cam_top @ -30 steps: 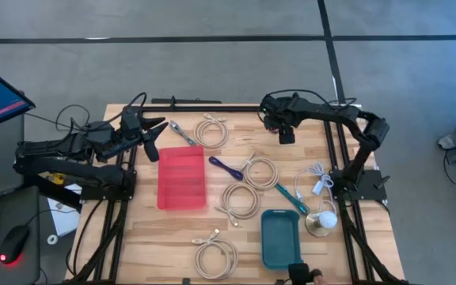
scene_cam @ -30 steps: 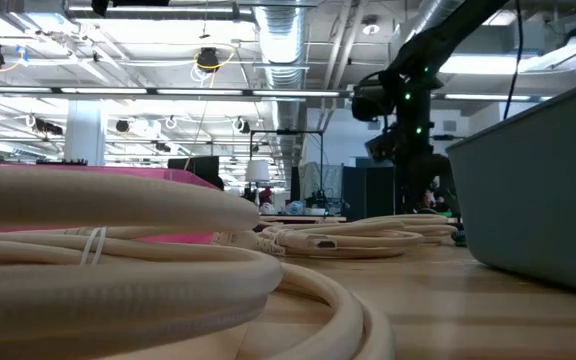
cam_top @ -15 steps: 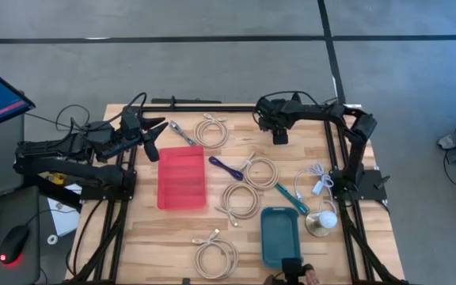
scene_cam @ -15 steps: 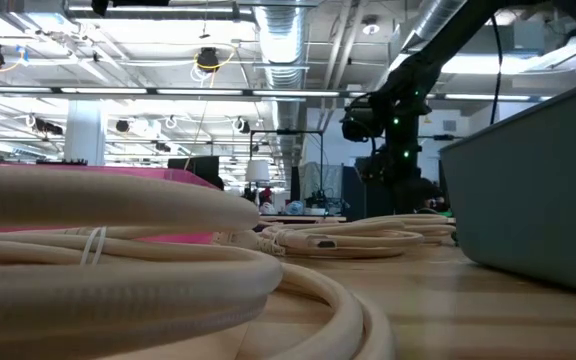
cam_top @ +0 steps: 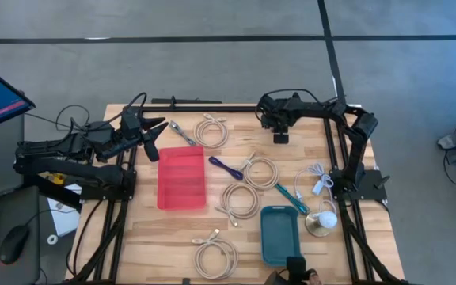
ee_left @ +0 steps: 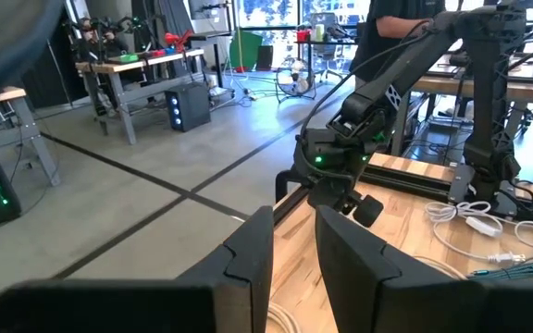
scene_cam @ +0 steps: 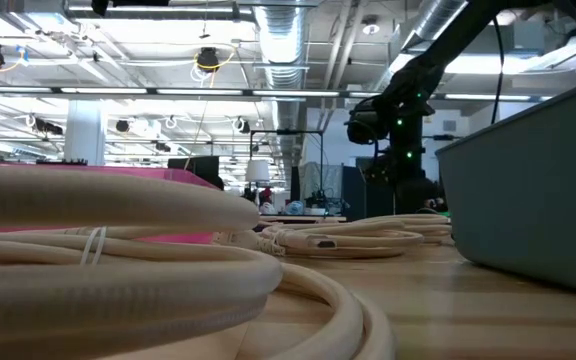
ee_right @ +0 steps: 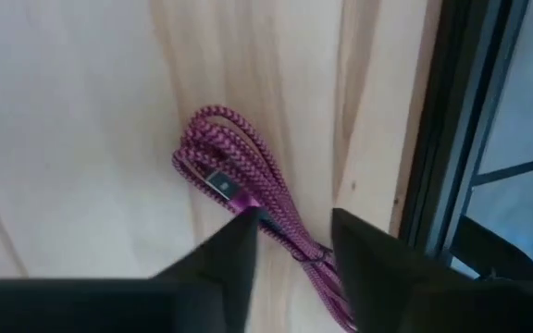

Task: Pick & Place USB Port
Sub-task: Put the red charger cable into the red bin

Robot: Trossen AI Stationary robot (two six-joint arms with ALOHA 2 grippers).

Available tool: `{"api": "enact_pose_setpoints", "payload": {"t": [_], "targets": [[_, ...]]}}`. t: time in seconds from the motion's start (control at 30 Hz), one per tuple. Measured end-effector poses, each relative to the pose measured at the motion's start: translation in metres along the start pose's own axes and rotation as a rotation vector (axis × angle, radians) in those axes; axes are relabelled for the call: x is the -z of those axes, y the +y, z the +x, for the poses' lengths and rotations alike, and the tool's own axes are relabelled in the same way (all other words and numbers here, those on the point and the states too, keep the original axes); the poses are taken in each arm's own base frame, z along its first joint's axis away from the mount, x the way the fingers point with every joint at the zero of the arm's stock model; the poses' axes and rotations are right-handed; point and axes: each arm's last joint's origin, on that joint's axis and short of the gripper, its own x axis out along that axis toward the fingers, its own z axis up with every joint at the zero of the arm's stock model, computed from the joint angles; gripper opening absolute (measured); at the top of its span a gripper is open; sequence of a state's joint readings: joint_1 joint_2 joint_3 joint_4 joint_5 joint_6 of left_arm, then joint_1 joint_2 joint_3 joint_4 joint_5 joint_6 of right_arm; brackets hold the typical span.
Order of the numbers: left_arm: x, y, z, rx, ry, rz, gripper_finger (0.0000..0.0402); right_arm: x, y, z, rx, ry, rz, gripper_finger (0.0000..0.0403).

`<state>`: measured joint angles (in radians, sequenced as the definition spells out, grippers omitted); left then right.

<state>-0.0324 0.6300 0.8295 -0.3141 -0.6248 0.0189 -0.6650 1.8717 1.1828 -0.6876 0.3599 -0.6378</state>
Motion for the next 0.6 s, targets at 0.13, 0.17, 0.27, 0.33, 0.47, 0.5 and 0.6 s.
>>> {"api": "enact_pose_setpoints", "payload": {"t": [0.13, 0.17, 0.27, 0.33, 0.47, 0.5, 0.6], "targets": [[0.0000, 0.0000, 0.0000, 0.000, 0.000, 0.000, 0.0085, -0.0001, 0.0016, -0.0005, -0.005, 0.006, -0.007, 0.0022], [0.0000, 0.0000, 0.0000, 0.000, 0.000, 0.000, 0.0085, 0.0001, 0.0017, -0.0005, -0.007, 0.008, -0.008, 0.0012], [0.0000, 0.0000, 0.0000, 0.000, 0.000, 0.000, 0.0085, 0.0011, 0.0021, -0.0004, -0.012, 0.016, -0.008, 0.0012], [0.0000, 0.0000, 0.0000, 0.000, 0.000, 0.000, 0.0085, 0.0018, 0.0026, -0.0005, -0.017, 0.022, -0.011, 0.0005], [0.0001, 0.0000, 0.0001, 0.000, 0.000, 0.000, 0.0085, 0.0033, 0.0035, -0.0010, -0.027, 0.035, -0.017, 0.0002], [0.0001, 0.0000, 0.0000, 0.000, 0.000, 0.000, 0.0085, 0.0039, 0.0039, -0.0010, -0.031, 0.041, -0.020, 0.0001], [0.0001, 0.0000, 0.0001, 0.000, 0.000, 0.000, 0.0085, 0.0044, 0.0037, -0.0045, -0.075, 0.045, -0.025, 0.0001]]}}
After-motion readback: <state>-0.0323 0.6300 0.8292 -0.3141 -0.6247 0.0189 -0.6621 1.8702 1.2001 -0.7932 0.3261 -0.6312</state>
